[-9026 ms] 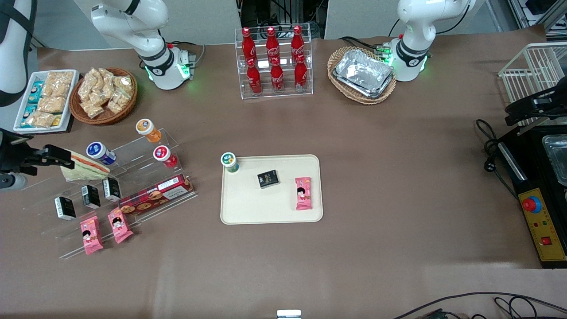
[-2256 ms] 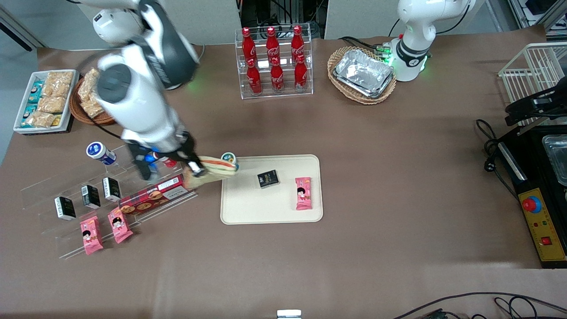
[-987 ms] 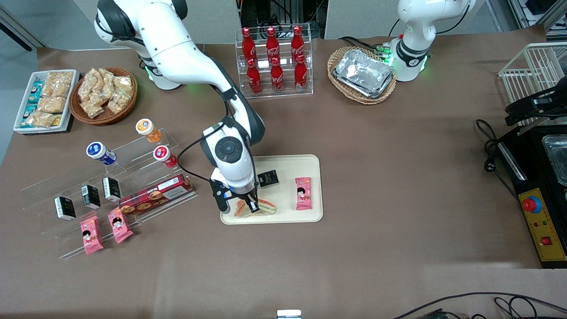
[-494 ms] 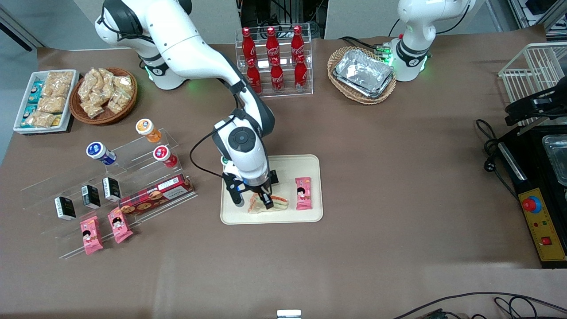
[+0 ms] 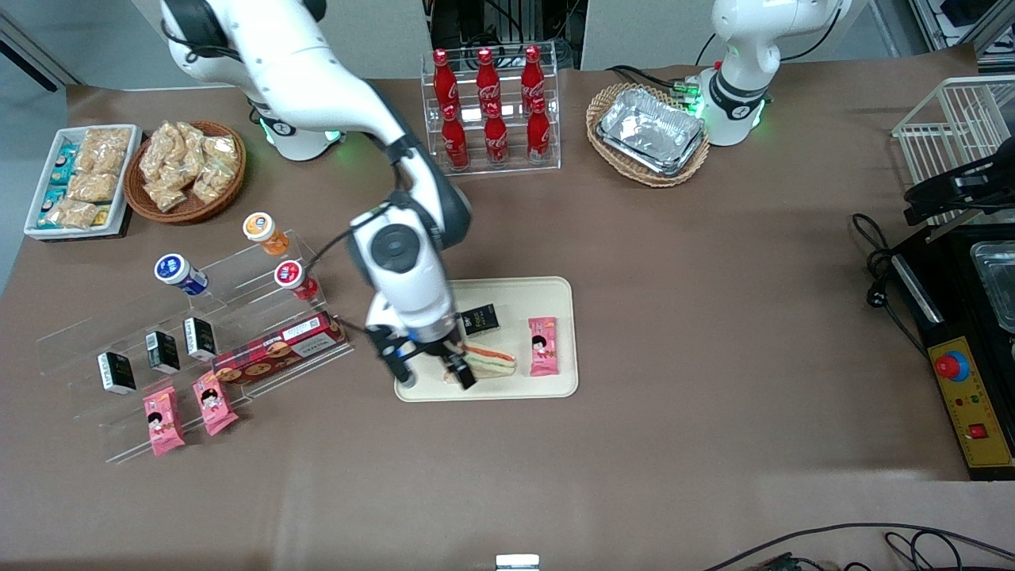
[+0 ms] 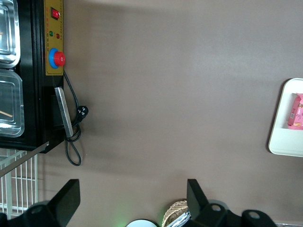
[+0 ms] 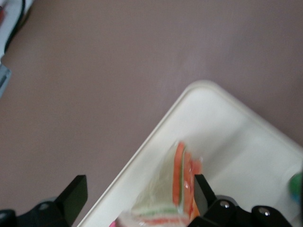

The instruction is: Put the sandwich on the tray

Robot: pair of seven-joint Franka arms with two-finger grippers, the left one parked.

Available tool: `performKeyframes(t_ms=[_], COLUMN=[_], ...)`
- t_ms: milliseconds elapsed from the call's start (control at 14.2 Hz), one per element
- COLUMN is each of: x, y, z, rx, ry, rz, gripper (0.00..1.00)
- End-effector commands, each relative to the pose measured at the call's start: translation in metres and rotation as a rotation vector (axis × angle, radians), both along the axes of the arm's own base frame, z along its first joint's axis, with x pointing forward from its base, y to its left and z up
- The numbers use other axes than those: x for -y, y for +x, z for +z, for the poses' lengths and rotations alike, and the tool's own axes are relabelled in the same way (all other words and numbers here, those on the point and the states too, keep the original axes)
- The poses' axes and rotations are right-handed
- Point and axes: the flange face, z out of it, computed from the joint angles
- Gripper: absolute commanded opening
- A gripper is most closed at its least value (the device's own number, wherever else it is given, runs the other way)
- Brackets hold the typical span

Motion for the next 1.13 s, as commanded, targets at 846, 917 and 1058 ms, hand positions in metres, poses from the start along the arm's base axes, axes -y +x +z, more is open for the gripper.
performKeyframes(t_ms=[846, 917, 1058], x=[0.304, 0.325, 0.362], y=[0.004, -0.001, -0.006], z=[0.255, 0.264, 0.273], rx=[-0.107, -0.107, -0.112], ry=[-0.113, -0.118, -0.140], rz=[0.555, 0.586, 0.684], gripper=[1.00, 1.00, 1.00])
